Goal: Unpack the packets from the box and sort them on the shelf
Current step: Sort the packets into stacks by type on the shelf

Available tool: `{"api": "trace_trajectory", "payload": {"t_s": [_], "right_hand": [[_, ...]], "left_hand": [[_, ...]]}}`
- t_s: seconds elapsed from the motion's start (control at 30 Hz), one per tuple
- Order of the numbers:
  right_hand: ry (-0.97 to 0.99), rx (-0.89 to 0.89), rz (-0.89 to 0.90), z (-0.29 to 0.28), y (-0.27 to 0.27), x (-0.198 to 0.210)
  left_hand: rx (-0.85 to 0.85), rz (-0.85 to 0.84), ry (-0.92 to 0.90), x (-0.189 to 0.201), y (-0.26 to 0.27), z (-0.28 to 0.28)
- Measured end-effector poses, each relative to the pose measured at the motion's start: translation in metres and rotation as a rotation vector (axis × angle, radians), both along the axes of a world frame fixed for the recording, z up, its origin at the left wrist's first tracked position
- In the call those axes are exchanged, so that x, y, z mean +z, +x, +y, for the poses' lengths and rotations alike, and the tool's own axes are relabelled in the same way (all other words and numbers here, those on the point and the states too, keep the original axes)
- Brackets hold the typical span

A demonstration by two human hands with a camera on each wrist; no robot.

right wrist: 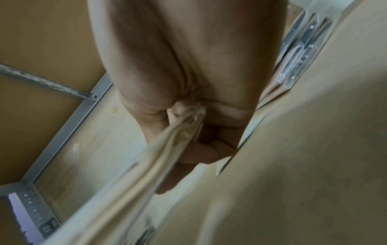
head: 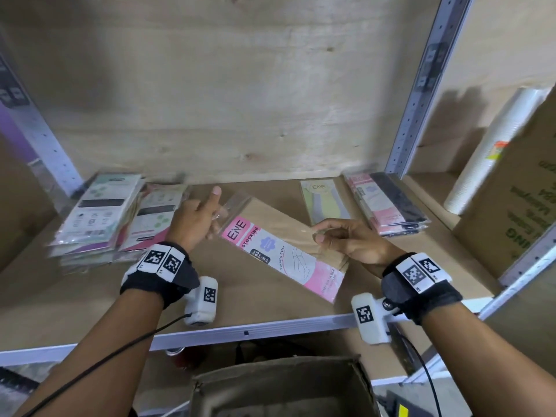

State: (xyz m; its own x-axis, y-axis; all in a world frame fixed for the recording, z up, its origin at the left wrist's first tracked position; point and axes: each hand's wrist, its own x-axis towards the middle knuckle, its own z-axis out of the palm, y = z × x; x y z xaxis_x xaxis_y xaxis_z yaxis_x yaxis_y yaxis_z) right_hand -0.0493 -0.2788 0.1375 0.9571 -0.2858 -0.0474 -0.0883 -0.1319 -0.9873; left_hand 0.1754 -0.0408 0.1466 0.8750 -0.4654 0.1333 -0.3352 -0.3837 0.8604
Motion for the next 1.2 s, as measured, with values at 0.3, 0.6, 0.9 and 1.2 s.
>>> {"api": "trace_trajectory", "payload": {"t_s": [0.3,0.6,0.9,1.2], "right_hand": [[0.311,-0.273,-0.045,0.021,0.026,0.001],[0.191,-0.334,0.106,0.035,0.048,-0.010],[-0.039,-0.206,0.274,0.042,0.051,0.003],[-0.217,-0.228,0.331,0.044,0.047,0.003]], "left_hand": [[-0.412,0.630,0.022,-0.008,-0.058,-0.019],[-0.386,0.593,0.068,-0.009,-0.053,-0.020],[-0.252,0.565,0.087,-0.008,-0.050,-0.021],[-0.119,0.245,0.375,-0.014,-0.035,-0.020]]}}
